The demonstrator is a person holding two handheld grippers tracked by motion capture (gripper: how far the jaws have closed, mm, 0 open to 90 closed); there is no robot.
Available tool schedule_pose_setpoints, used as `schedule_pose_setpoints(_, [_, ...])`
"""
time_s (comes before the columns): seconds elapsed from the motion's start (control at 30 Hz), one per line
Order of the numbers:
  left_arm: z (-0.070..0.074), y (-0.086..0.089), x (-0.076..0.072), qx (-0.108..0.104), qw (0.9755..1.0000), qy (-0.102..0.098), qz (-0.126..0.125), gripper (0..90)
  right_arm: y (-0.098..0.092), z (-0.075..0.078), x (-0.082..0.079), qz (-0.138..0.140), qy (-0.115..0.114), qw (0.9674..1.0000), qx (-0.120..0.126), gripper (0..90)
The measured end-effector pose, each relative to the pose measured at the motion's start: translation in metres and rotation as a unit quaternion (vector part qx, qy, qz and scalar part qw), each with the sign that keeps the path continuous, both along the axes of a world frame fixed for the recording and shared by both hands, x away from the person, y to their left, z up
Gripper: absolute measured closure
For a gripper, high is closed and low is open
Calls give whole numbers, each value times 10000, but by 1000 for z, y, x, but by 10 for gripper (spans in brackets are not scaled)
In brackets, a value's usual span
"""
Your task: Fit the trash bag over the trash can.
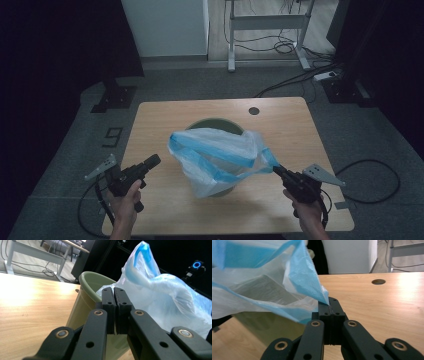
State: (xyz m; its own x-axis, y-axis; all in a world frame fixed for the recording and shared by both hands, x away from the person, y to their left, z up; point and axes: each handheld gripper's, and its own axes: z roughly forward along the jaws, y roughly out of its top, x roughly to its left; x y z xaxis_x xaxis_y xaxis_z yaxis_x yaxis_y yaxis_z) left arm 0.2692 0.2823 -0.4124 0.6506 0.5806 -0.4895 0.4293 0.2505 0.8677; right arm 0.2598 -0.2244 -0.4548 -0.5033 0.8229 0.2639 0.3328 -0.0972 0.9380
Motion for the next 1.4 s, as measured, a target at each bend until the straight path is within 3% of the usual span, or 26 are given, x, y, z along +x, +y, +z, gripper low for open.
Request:
schedule_pose_setpoints(0.17, [7, -3, 0, -46, 10000, -53, -26, 782, 5, 9, -6, 58, -184, 9997, -125, 891])
schedule_pose_setpoints(0.23, [15, -7, 2, 4, 9999, -132, -59, 655, 7, 15, -6, 53, -305, 9992, -239, 891])
schedule_pose_setpoints(0.33, [32, -18, 9, 342, 9989, -267, 152, 499, 11, 24, -5, 51, -439, 9984, -357, 890])
schedule_pose_setpoints(0.37, [32, -18, 9, 342, 9989, -267, 152, 463, 11, 24, -5, 51, -439, 9984, -357, 890])
schedule_pose_setpoints(0.4, [38, -23, 19, 495, 9986, -185, 71, 421, 12, 25, -4, 60, -468, 9982, -380, 890])
schedule_pose_setpoints(0.5, [43, -30, 28, 616, 9981, -48, -7, 354, 13, 27, -4, 56, -476, 9981, -378, 890])
schedule_pose_setpoints(0.53, [44, -37, 37, 708, 9973, 100, -141, 348, 14, 27, -3, 58, -474, 9982, -371, 889])
schedule_pose_setpoints(0.63, [45, -47, 45, 943, 9950, 298, -168, 418, 16, 28, -3, 71, -506, 9980, -370, 888])
schedule_pose_setpoints(0.77, [42, -49, 47, 961, 9948, 272, -206, 737, 18, 28, -3, 71, -542, 9977, -390, 883])
schedule_pose_setpoints(0.87, [38, -46, 44, 1000, 9945, 251, -199, 826, 17, 26, 0, 34, -525, 9978, -415, 884])
schedule_pose_setpoints(1.03, [29, -32, 35, 817, 9962, 225, -215, 881, 11, 18, 3, -40, -394, 9983, -429, 885])
schedule_pose_setpoints(1.4, [3, -18, 28, 722, 9961, 418, -287, 887, 12, 0, 8, -82, -180, 9985, -508, 885])
